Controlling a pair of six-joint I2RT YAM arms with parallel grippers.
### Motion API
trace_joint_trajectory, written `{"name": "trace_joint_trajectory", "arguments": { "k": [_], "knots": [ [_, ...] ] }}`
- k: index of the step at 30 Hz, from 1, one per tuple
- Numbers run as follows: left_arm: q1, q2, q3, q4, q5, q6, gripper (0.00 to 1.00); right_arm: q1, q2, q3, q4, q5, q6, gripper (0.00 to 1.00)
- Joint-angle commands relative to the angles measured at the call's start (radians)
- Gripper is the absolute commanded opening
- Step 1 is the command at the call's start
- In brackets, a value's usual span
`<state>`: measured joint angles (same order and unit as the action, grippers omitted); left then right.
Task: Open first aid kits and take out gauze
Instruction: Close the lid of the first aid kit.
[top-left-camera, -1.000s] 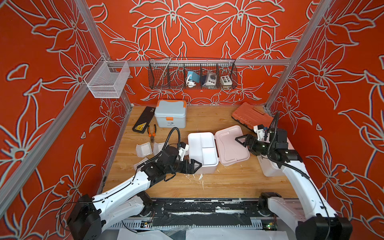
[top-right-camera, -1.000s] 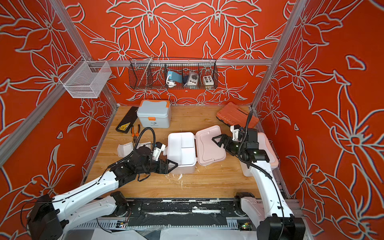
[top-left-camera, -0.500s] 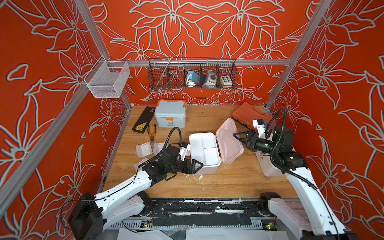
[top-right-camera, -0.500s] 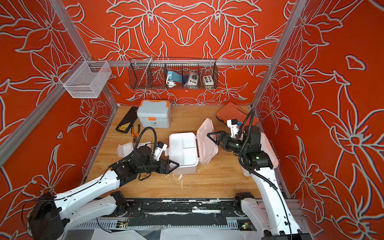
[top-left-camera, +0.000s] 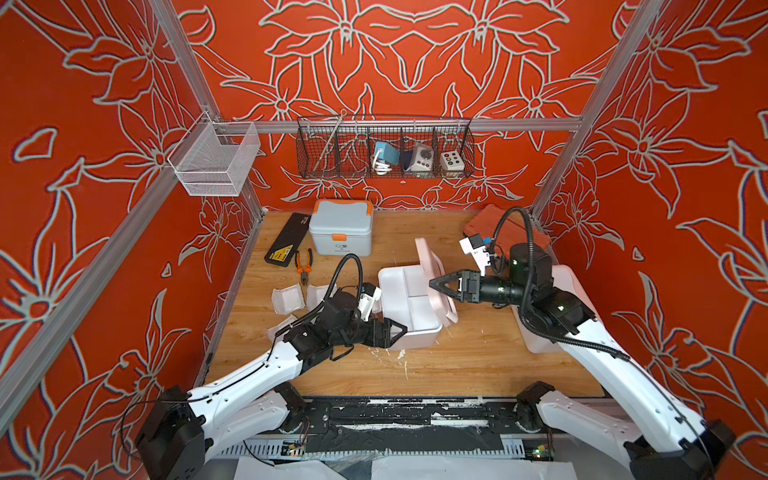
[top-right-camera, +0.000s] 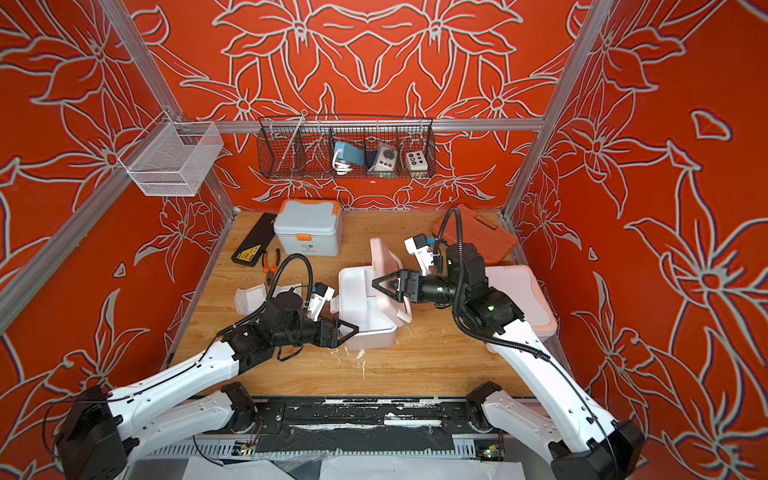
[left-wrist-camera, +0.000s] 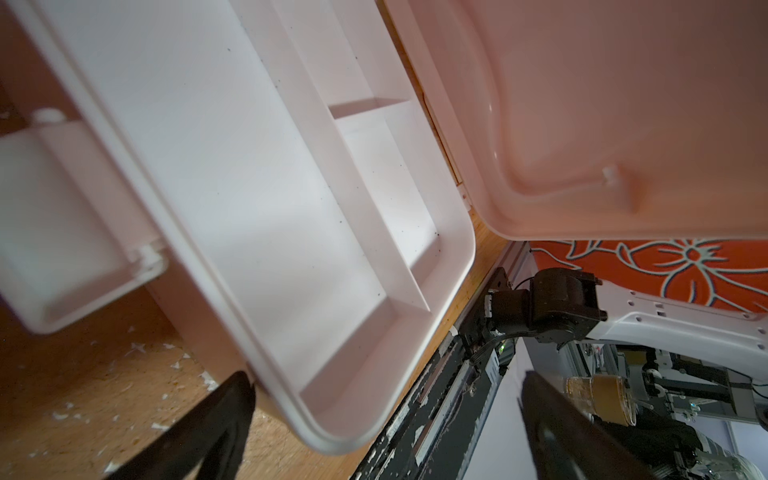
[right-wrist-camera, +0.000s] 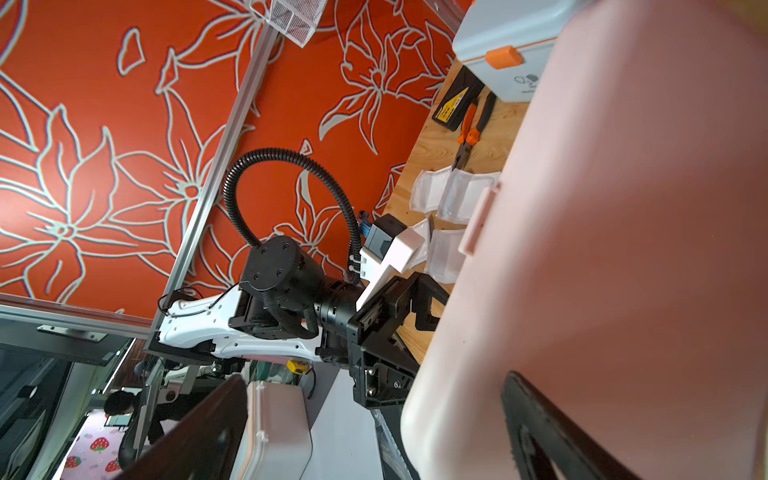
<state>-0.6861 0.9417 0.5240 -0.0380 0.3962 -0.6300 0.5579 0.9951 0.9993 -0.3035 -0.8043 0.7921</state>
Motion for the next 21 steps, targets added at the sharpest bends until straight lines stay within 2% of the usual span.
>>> {"name": "trace_joint_trajectory", "arguments": {
  "k": [1,4,7,14,21],
  "knots": [
    [0.003,-0.100,-0.019,-0.071,-0.125,-0.007,0.96,0.061,0.040,0.039,0.032,0.057,-0.022,0.97],
    [0.010,-0.220,-0.032,-0.178,-0.274,-0.022,0.96,0.093,0.070,0.055,0.016,0.080,-0.039,0.98],
    [0.034,-0.306,-0.029,-0.247,-0.358,-0.027,0.96,0.108,0.090,0.073,-0.016,0.104,-0.065,0.98],
    [0.081,-0.297,0.007,-0.231,-0.318,-0.017,0.96,0.132,0.149,0.130,-0.123,0.175,-0.115,0.98],
    [0.169,-0.247,0.008,-0.143,-0.183,-0.031,0.98,0.167,0.205,0.187,-0.296,0.378,-0.216,0.98]
  ]
}}
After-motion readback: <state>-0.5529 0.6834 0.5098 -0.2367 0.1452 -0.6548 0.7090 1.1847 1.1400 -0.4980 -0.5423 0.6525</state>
